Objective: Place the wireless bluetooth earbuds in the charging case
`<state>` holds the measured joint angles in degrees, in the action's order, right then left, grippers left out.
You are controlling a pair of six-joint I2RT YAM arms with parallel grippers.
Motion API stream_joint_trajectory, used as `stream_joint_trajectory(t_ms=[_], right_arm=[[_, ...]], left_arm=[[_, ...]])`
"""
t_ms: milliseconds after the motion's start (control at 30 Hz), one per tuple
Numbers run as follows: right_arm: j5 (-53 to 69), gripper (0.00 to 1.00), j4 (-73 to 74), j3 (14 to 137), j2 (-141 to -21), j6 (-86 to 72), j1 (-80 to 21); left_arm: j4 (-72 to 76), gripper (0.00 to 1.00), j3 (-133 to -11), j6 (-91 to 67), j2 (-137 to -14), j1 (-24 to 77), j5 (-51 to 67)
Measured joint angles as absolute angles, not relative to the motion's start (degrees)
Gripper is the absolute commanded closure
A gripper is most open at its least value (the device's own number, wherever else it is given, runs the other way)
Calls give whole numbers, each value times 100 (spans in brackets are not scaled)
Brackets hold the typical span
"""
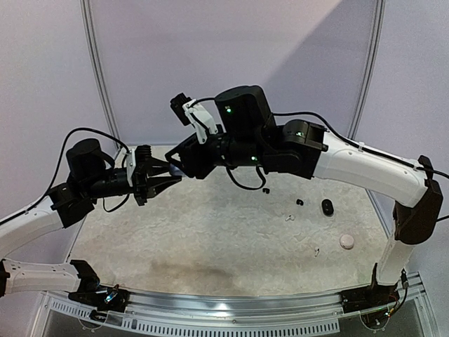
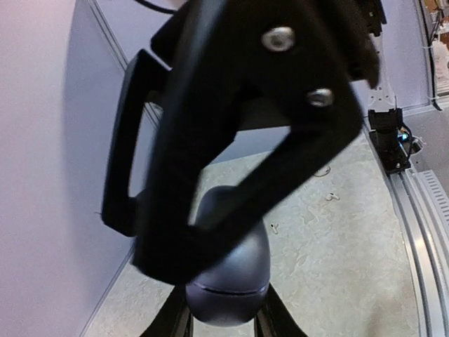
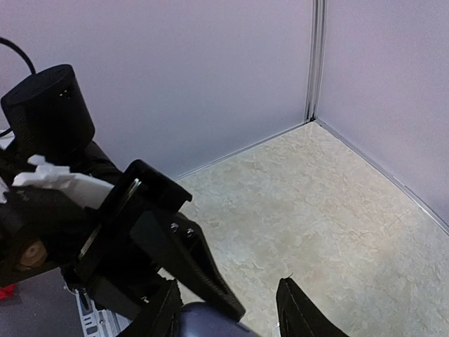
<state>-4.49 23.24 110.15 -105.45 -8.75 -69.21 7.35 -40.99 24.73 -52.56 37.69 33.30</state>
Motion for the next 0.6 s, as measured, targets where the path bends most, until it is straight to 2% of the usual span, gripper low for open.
stream_joint_trajectory(t_ms=[333,433,600], right_arm=[[-1372,39,2475,10237,-9889,-1310,-6862],[-1914,33,2768,9819,-9369,-1723,-6407],[-2598,16,3756,9131,-8490,-2899,-5107]], left_arm=[[504,100,-4132,792,-5496,3752,3179],[272,100,-4136,69,-5728,3706,3061],[-427,100,-4482,-1048,-6517,3199,2801]])
